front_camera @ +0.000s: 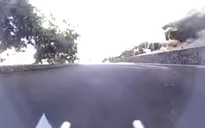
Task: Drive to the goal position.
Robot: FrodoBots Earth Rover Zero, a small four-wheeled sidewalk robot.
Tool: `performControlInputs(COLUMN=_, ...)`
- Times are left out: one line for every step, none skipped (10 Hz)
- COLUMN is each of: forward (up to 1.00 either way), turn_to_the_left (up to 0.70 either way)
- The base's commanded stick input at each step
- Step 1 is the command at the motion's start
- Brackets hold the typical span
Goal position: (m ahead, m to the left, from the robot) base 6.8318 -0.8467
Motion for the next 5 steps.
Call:
performControlInputs(forward=0.69, turn_to_the_left=0.03)
performControlInputs(forward=0.69, turn_to_the_left=0.03)
performControlInputs(forward=0.69, turn_to_the_left=0.03)
performControlInputs(forward=0.69, turn_to_the_left=0.03)
performControlInputs(forward=0.69, turn_to_the_left=0.03)
